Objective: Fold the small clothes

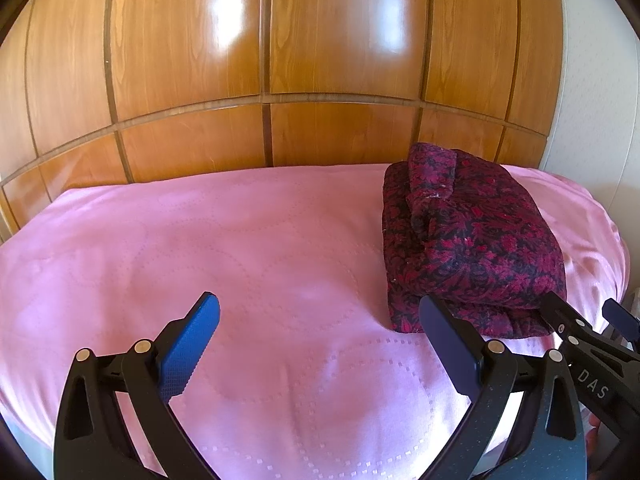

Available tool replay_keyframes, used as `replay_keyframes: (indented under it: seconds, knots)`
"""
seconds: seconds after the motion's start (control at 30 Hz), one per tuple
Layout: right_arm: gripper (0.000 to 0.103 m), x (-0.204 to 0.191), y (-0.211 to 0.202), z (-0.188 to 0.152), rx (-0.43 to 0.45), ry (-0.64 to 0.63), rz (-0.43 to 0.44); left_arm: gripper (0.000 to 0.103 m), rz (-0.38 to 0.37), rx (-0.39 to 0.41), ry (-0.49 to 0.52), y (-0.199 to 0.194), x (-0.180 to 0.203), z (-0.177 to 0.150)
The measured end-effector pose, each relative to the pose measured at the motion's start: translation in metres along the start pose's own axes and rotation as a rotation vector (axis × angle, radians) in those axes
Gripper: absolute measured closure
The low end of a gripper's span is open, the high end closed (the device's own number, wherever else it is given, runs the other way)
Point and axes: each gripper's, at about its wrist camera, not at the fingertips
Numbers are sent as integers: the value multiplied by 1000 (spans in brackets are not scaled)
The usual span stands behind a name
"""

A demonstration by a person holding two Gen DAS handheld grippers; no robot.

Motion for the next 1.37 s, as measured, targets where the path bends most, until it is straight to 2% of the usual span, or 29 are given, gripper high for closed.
replay_keyframes:
  seconds: [1.1,1.27,1.37]
  knots:
    - [2,2,-1,-1,3,9,23,4,-3,8,12,0,-3,-1]
    - [2,27,1,21,47,70,44,4,9,-26,-26,7,-8,-2]
    - [2,58,20,40,34,138,-13,4,20,-47,-29,15,-11,-4]
Point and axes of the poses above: each gripper's, at about its wrist camera, not at the fingertips, and y roughly the way its jaws point, x to its right, z to its top, and after that the axes turned 8 degrees about x, right-handed
